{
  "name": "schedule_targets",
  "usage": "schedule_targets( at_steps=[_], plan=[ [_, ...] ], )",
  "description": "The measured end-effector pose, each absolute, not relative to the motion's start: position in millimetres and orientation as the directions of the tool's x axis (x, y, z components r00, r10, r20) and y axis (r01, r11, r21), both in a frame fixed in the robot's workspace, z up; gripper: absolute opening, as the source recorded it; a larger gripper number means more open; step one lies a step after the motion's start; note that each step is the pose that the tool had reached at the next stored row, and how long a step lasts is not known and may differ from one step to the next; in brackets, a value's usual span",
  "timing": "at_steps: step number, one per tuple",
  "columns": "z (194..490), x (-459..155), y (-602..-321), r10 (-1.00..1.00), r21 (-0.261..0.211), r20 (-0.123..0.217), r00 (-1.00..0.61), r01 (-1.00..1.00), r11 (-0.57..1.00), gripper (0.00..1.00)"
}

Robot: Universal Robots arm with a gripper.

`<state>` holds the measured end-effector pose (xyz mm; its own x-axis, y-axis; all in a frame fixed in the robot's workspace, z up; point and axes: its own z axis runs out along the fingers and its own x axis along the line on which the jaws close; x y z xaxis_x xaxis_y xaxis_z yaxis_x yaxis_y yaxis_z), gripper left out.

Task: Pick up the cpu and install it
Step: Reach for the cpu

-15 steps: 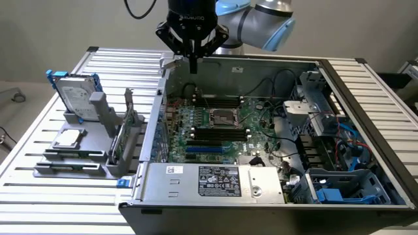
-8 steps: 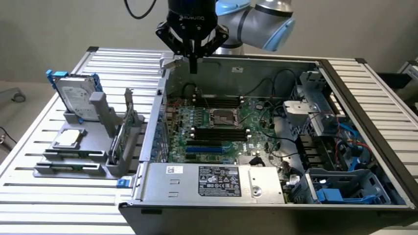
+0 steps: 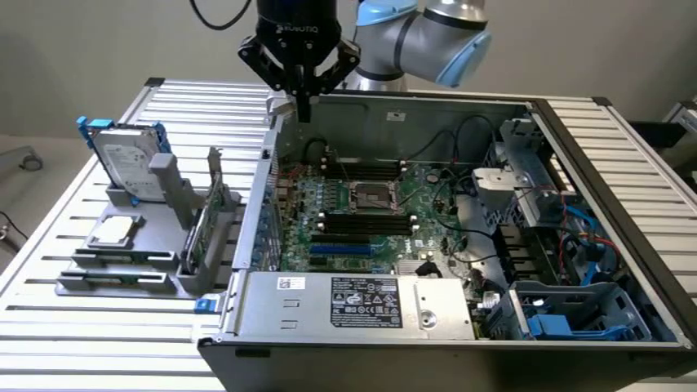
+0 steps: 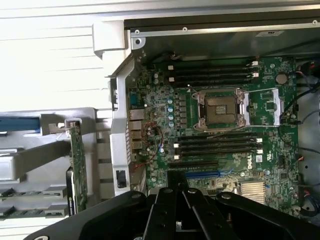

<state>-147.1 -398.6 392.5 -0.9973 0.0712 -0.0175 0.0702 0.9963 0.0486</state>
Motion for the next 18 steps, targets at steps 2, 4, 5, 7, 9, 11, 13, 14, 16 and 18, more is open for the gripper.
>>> schedule_targets(
  at_steps=[2,4,5,7,9,11,13,14,16,18],
  plan=[
    [392.3,-156.5,-398.4,0.071,0.049,-0.018,-0.997,0.07,0.996,0.11],
    [392.1,-165.4,-398.3,0.071,0.049,-0.017,-0.997,0.07,0.996,0.11],
    [392.0,-170.0,-398.2,0.071,0.049,-0.017,-0.997,0.07,0.996,0.11],
    [391.7,-178.9,-398.1,0.071,0.049,-0.017,-0.997,0.07,0.996,0.11],
    [391.2,-188.0,-398.1,0.071,0.049,-0.018,-0.997,0.07,0.996,0.11],
    [390.7,-197.2,-398.0,0.071,0.049,-0.017,-0.997,0.07,0.996,0.11],
    [390.2,-206.4,-397.9,0.071,0.049,-0.018,-0.997,0.07,0.996,0.11],
    [390.0,-210.8,-397.9,0.071,0.049,-0.017,-0.997,0.07,0.996,0.11],
    [389.5,-219.8,-397.8,0.071,0.049,-0.017,-0.997,0.07,0.996,0.11],
    [389.0,-228.8,-397.8,0.071,0.049,-0.017,-0.997,0.07,0.996,0.11]
  ],
)
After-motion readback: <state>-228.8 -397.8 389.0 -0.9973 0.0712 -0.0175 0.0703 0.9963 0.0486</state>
